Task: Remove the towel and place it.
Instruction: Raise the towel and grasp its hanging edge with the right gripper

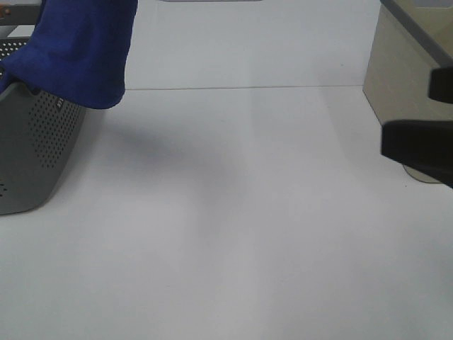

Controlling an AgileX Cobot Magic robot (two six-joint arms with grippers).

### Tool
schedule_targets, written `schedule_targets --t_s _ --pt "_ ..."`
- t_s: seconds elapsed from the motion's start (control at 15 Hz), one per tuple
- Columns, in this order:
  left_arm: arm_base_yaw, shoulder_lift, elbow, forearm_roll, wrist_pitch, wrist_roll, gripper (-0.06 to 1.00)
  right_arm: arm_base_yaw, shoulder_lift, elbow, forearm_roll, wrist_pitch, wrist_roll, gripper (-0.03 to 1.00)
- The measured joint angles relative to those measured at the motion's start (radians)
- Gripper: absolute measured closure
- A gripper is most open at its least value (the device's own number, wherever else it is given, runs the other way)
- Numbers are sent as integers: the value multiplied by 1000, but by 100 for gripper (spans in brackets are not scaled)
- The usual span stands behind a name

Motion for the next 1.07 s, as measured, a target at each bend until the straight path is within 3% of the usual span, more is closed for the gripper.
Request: schedule_targets --t_s 0.13,0.2,0.33,0.6,0.87,1.07 --pt "0 0 0 2 -38 0 94 0 201 0 262 79 -313 14" --pt "0 0 0 -16 -98 0 94 0 356 -2 383 185 -503 14" --pt "0 0 0 -88 -201 0 94 0 561 -41 403 314 -643 14" --pt "0 0 0 -289 -361 -28 94 0 890 -251 421 447 -683 14" --pt "0 0 0 -326 -363 -31 94 29 1054 -446 425 454 -679 14" --pt "0 0 0 -331 -363 -31 94 117 1131 -571 425 456 -655 14"
